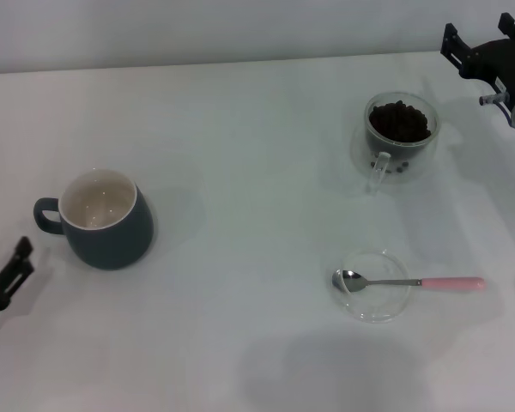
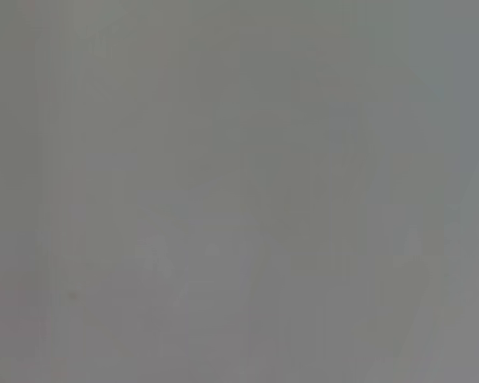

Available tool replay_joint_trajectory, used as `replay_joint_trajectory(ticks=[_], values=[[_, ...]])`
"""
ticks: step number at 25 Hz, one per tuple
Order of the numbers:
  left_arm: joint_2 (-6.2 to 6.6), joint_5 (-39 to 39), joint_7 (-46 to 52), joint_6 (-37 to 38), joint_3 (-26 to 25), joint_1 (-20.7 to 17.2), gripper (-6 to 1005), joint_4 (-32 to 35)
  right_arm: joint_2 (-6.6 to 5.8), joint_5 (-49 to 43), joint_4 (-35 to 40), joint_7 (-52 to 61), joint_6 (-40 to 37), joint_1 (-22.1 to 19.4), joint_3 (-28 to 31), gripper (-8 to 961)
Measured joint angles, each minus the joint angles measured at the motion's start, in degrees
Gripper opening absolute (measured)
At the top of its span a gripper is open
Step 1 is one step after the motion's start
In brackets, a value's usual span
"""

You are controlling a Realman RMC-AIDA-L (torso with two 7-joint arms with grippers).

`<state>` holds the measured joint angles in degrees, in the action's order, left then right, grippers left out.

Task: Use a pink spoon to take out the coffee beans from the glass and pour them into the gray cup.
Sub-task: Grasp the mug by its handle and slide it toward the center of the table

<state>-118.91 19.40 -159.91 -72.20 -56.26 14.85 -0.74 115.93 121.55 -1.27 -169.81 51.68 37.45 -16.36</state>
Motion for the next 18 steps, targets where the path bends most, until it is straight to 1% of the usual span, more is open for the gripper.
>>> replay_joint_trajectory(ticks=[3,8,18], values=[[-0.04,-1.02,-0.01,2.65,0.01,1.33,874,-0.20,0.00,0.00,-0.07,0.00,0.00,-0.01,0.02,875],[-0.17,-2.12,-0.04,4.76,-0.04,3.13,875,-0.43,-0.01,0.00,-0.11,0.00,-0.06,0.02,0.06,875],[-0.19,-2.06,-0.26,7.86,-0.27,5.18,874,-1.85,-0.01,0.09,-0.07,0.09,-0.25,0.22,0.11,874]])
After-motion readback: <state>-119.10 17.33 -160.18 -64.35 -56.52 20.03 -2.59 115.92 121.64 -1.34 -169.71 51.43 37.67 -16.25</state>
